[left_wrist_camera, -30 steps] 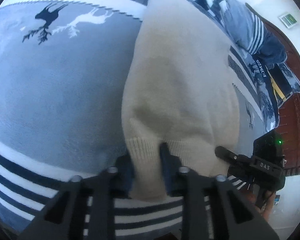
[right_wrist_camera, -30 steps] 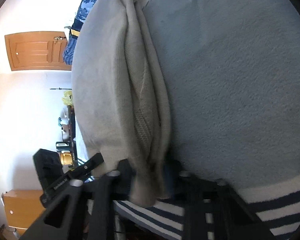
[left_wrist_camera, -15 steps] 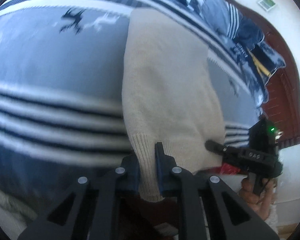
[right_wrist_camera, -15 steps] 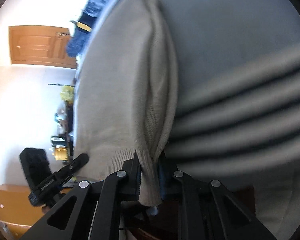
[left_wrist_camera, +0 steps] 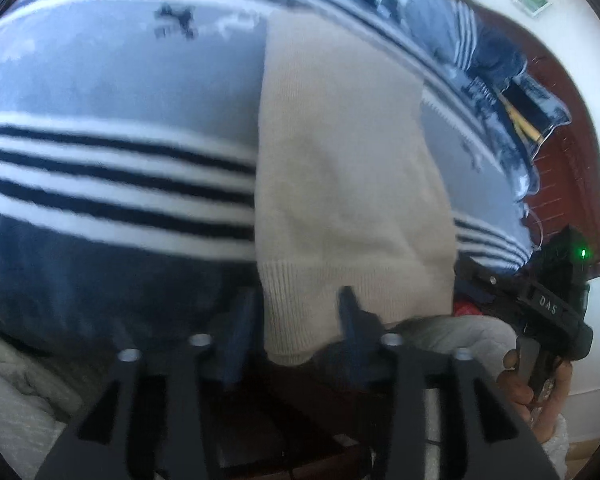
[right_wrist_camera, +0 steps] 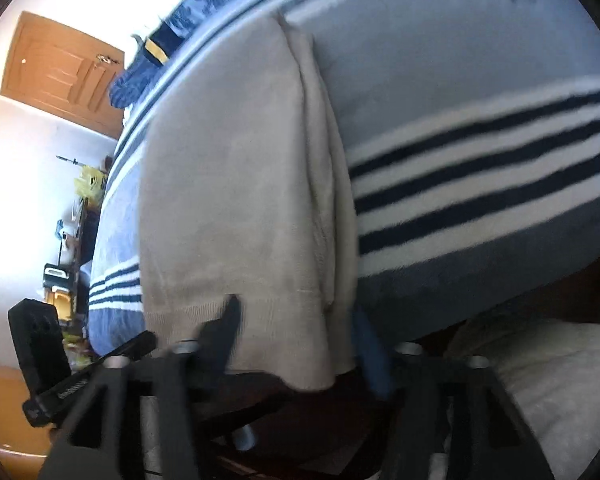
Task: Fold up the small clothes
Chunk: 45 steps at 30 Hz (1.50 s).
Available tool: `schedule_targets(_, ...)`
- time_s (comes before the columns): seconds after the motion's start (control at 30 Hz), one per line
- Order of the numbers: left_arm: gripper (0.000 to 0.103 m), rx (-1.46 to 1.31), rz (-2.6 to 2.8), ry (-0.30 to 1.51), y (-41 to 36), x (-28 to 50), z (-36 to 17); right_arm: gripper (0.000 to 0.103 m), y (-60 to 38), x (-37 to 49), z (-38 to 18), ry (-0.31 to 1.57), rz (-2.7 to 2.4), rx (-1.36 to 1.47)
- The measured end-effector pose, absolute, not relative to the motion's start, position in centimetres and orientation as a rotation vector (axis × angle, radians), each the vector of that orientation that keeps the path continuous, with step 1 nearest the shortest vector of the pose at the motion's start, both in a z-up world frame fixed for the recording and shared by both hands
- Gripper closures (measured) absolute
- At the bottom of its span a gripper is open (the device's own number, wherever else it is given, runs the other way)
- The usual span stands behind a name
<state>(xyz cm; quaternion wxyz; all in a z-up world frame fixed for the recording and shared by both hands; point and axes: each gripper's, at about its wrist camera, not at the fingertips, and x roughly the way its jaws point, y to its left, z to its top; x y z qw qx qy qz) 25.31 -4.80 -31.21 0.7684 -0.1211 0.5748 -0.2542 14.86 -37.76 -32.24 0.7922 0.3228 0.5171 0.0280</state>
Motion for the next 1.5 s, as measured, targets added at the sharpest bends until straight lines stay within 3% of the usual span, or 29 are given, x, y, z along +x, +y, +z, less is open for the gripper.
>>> schedule_targets(0.07, 0.038, -0.278, -0.544, 1.199, -4.3, 25.8, -29.9, 0.034, -38.5, 14.3, -30.9, 1.074, 0.047, 0.692)
schedule_targets(0.1, 0.037, -0.289, -0.539, 1.186, -4.6, 26.4, -29.4, 0.034, -38.9, 14.3, -30.4, 1.057, 0.048, 0.697)
schedule_targets(0.43, 0.036, -0.353, -0.49, 1.15, -6.3, 36.9, -28.0, 0.029, -42.8, 22.9, -27.2, 0.985, 0.102, 0.662)
schedule_targets(0.87, 0.036, -0.472, -0.508, 1.258, -10.0, 47.8, -33.1, 0.027, -46.7, 37.5, -33.6, 1.077, 0.198, 0.722)
schedule_targets(0.97, 0.039, -0.557, -0.528, 1.293, -10.0, 48.9, -34.7, 0.038, -46.8, 38.3, -35.0, 1.055, 0.246, 0.785)
schedule_targets(1.07, 0.054, -0.588, -0.537, 1.284, -9.9, 48.8, -35.2, 0.045, -46.2, 38.2, -36.0, 1.039, 0.301, 0.804)
schedule_targets(1.1, 0.059, -0.593, -0.542, 1.276, -9.7, 48.6, -35.0, 0.064, -46.2, 38.1, -36.0, 1.035, 0.295, 0.793)
schedule_targets(1.13, 0.068, -0.596, -0.551, 1.264, -9.5, 48.3, -34.5, 0.075, -46.2, 38.0, -36.1, 1.044, 0.307, 0.814)
schedule_targets(1.17, 0.071, -0.599, -0.566, 1.25, -9.3, 48.1, -33.6, 0.08, -46.4, 38.1, -36.1, 1.042, 0.326, 0.85)
schedule_targets(1.4, 0.074, -0.609, -0.626, 1.09, -5.8, 48.2, -23.6, 0.084, -43.9, 38.5, -28.3, 0.879, 0.4, 0.802)
schedule_targets(1.5, 0.073, -0.542, -0.59, 1.07, -5.5, 50.9, -22.0, 0.085, -42.3, 41.5, -25.8, 0.866, 0.413, 0.757)
